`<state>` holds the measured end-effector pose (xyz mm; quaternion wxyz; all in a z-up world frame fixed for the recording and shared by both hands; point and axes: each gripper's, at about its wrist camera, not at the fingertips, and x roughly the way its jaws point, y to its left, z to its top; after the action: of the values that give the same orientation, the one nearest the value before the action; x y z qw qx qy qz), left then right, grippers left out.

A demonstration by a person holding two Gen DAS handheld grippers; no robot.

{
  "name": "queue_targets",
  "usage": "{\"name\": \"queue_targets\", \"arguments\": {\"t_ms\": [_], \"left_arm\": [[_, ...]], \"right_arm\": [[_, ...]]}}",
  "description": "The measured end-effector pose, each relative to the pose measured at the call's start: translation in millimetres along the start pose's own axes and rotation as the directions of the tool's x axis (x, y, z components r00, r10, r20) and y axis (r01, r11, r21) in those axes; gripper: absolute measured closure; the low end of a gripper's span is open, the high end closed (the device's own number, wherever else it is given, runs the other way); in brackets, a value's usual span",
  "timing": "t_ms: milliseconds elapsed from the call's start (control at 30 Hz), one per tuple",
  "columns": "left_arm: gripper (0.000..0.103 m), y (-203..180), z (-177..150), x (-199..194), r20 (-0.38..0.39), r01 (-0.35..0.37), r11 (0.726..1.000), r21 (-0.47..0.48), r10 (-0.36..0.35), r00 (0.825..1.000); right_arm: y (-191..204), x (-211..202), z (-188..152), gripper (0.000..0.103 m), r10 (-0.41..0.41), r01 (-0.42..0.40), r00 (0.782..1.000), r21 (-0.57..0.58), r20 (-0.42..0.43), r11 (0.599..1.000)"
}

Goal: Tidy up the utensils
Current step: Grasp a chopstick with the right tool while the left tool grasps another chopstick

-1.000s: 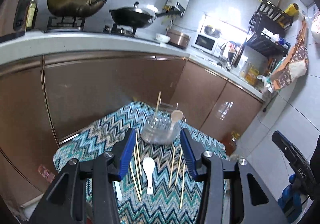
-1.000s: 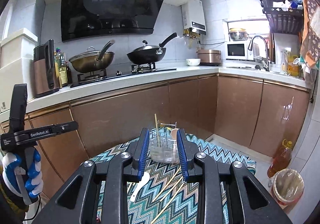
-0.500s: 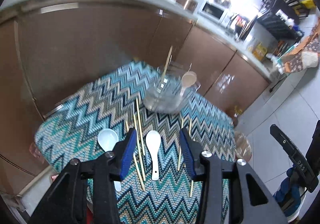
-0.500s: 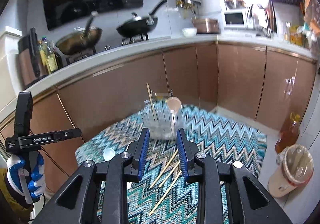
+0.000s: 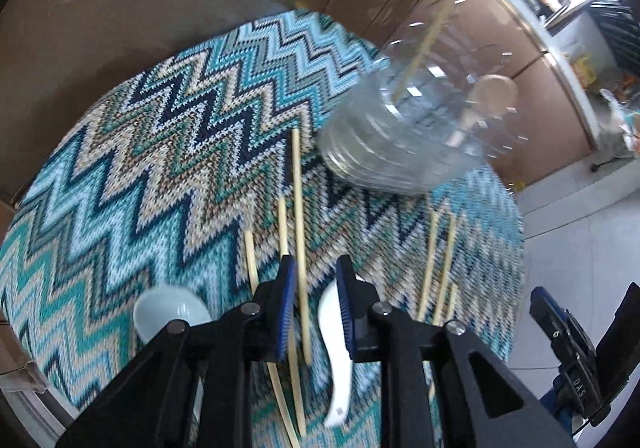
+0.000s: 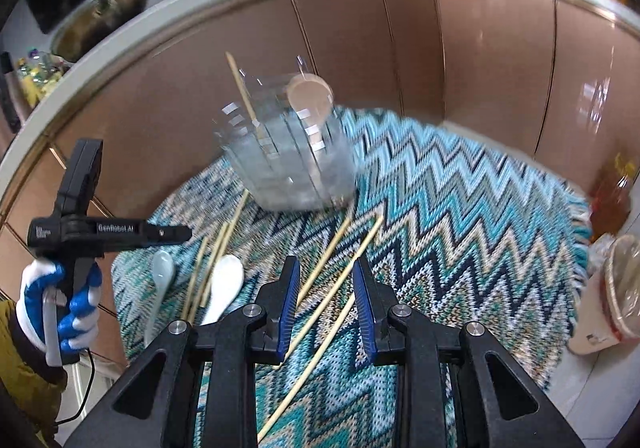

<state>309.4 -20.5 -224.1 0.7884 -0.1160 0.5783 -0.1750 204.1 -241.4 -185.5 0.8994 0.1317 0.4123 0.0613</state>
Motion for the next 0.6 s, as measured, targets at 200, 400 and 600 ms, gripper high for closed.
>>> {"name": "queue_targets", "arguments": {"t_ms": [200,400,600], "left_arm": [[0.088,9.2,15.6,35.3,-0.072,-0.044,0.998,-0.036,0.041,0.997],[0.091,16.0,21.2,55.2,-0.119,-0.062,0.996,-0.064,0.055,0.991],[0.091,17.2,25.7,62.0,-0.129,-0.052,0.996,-0.074,0.043,0.991]], "right_arm": [[-20.3,54.9,11.8,0.075,0.027,-0.019,0.991,0.056,-0.130,0.998],[-33.8,95.0,29.5,0.075,0.028,-0.004,0.974,0.109,-0.226,0.994],[-44.8,126.6,39.6,0.077,0.005,0.044,0.954,0.157,-0.301,0.987]]}}
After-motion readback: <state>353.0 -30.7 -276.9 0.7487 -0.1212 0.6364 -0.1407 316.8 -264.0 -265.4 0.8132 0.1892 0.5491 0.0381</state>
